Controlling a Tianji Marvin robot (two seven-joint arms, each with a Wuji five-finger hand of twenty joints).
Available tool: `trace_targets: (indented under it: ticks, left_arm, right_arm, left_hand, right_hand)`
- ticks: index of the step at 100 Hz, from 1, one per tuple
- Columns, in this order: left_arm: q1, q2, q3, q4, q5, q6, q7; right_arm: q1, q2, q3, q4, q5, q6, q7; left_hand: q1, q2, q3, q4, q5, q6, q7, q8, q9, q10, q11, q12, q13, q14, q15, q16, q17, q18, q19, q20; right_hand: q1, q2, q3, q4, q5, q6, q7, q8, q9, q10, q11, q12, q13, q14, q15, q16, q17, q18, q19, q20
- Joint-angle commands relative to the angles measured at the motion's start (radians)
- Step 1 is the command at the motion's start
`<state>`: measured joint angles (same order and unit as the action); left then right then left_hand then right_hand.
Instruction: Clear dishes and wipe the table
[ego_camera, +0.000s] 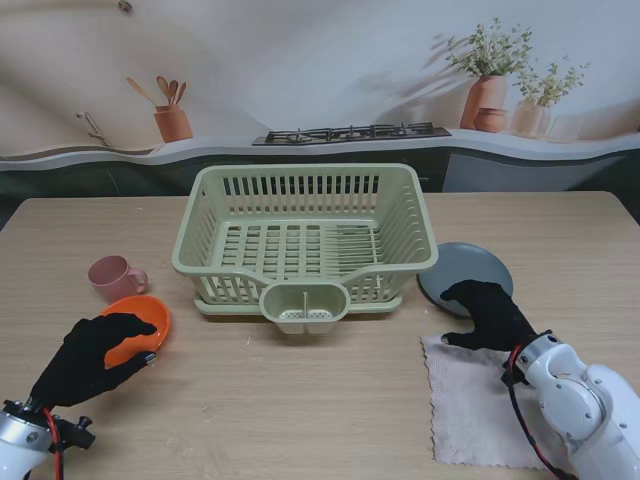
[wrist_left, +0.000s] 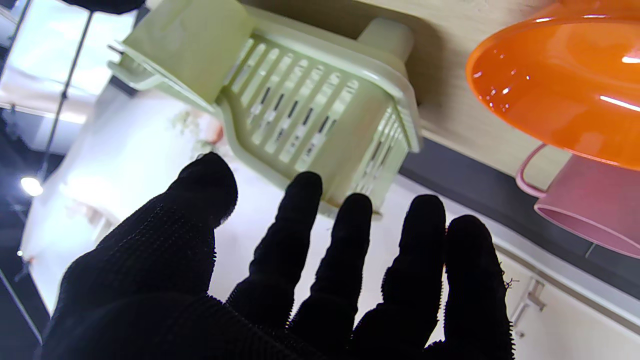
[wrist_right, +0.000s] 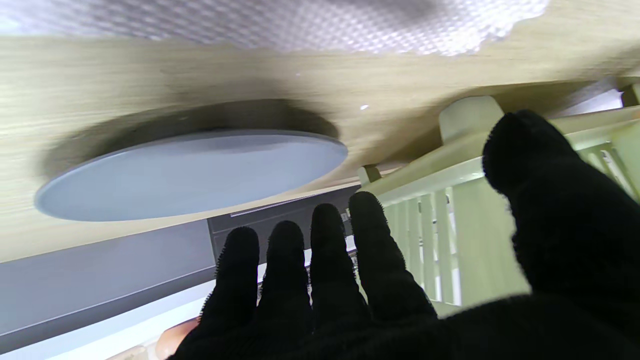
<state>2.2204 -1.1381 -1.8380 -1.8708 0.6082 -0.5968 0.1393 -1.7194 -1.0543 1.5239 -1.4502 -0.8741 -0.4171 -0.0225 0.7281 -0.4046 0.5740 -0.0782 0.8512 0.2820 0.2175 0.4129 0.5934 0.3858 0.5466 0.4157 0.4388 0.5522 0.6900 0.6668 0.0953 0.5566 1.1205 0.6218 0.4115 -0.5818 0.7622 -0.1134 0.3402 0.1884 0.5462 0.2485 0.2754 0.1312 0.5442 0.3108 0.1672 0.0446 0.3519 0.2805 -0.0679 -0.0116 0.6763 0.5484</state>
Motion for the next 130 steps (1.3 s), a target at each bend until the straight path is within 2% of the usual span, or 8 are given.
trace_targets:
  ticks: [1,23,25,30,94,114,130]
  left_arm:
    - [0.008,-0.004,-0.001,-0.006,0.002,-0.002,-0.008]
    - [0.01,-0.005,-0.001,-0.006,0.008,0.002,-0.003]
    - [0.011,-0.005,-0.001,-0.006,0.009,0.002,-0.002]
    - [0.011,-0.005,-0.001,-0.006,0.009,0.002,-0.002]
    - [0.005,-0.004,0.001,0.001,0.011,0.005,-0.005]
    - [0.004,-0.003,0.001,0.001,0.01,0.009,-0.009]
    - [0.002,-0.003,0.002,0.002,0.011,0.01,-0.008]
  right_arm:
    - [0.019,0.005,-0.003,0.014,-0.012,0.012,0.01]
    - [0.078,0.012,-0.032,0.071,-0.038,0.051,0.015]
    - [0.085,0.013,-0.036,0.077,-0.041,0.054,0.016]
    - [0.102,0.015,-0.046,0.094,-0.046,0.061,0.018]
    - [0.314,0.028,-0.222,0.285,-0.039,0.176,0.06]
    - [0.325,0.027,-0.261,0.311,-0.018,0.232,0.081]
    - [0.293,0.03,-0.25,0.283,-0.016,0.255,0.118]
  left_hand:
    - [-0.02,-0.007,0.012,-0.008,0.013,-0.023,-0.008,0.013,0.007,-0.03,-0.004,-0.019,0.001,-0.015,-0.01,0.005,-0.015,-0.008,-0.025,-0.021]
    - [-0.021,-0.01,0.015,-0.007,0.014,-0.024,-0.007,0.014,0.006,-0.031,-0.004,-0.019,0.001,-0.018,-0.01,0.005,-0.016,-0.004,-0.026,-0.021]
    - [-0.021,-0.01,0.015,-0.007,0.014,-0.023,-0.007,0.015,0.006,-0.032,-0.004,-0.019,0.001,-0.019,-0.01,0.005,-0.016,-0.004,-0.026,-0.021]
    - [-0.021,-0.012,0.017,-0.007,0.014,-0.023,-0.007,0.015,0.007,-0.032,-0.003,-0.018,0.0,-0.017,-0.011,0.005,-0.016,-0.004,-0.026,-0.021]
    - [-0.025,-0.013,0.02,-0.009,0.013,-0.025,-0.007,0.017,0.007,-0.032,-0.004,-0.019,0.001,-0.02,-0.012,0.006,-0.017,-0.005,-0.028,-0.023]
    - [-0.025,-0.013,0.021,-0.009,0.013,-0.025,-0.007,0.017,0.007,-0.035,-0.004,-0.019,0.001,-0.021,-0.013,0.006,-0.018,-0.005,-0.029,-0.024]
    - [-0.027,-0.013,0.021,-0.009,0.012,-0.025,-0.008,0.017,0.007,-0.034,-0.004,-0.019,0.002,-0.022,-0.013,0.006,-0.019,-0.005,-0.03,-0.025]
  right_hand:
    - [-0.039,0.018,-0.014,0.032,-0.002,0.0,-0.034,-0.011,-0.046,-0.021,-0.034,-0.018,-0.043,-0.037,-0.056,-0.025,-0.023,-0.053,-0.06,0.01]
    - [-0.059,0.037,-0.044,0.035,0.008,-0.006,-0.108,-0.01,-0.084,-0.036,-0.091,-0.042,-0.057,-0.058,-0.172,-0.056,-0.041,-0.064,-0.206,0.082]
    - [-0.059,0.039,-0.049,0.037,0.015,-0.006,-0.128,-0.002,-0.086,-0.037,-0.094,-0.044,-0.057,-0.059,-0.185,-0.045,-0.033,-0.063,-0.251,0.138]
    - [-0.063,0.042,-0.051,0.037,0.016,-0.008,-0.135,0.001,-0.09,-0.04,-0.097,-0.045,-0.059,-0.06,-0.192,-0.044,-0.032,-0.064,-0.268,0.158]
    - [-0.088,0.059,-0.078,0.036,0.004,-0.038,-0.166,0.004,-0.103,-0.057,-0.15,-0.067,-0.073,-0.083,-0.258,-0.046,-0.013,-0.053,-0.36,0.116]
    - [-0.084,0.056,-0.081,0.038,-0.003,-0.042,-0.167,0.007,-0.103,-0.06,-0.177,-0.075,-0.076,-0.086,-0.273,-0.042,-0.012,-0.036,-0.372,0.108]
    - [-0.056,0.046,-0.065,0.042,0.0,-0.039,-0.162,0.011,-0.098,-0.059,-0.178,-0.07,-0.07,-0.082,-0.269,-0.034,-0.011,-0.028,-0.372,0.109]
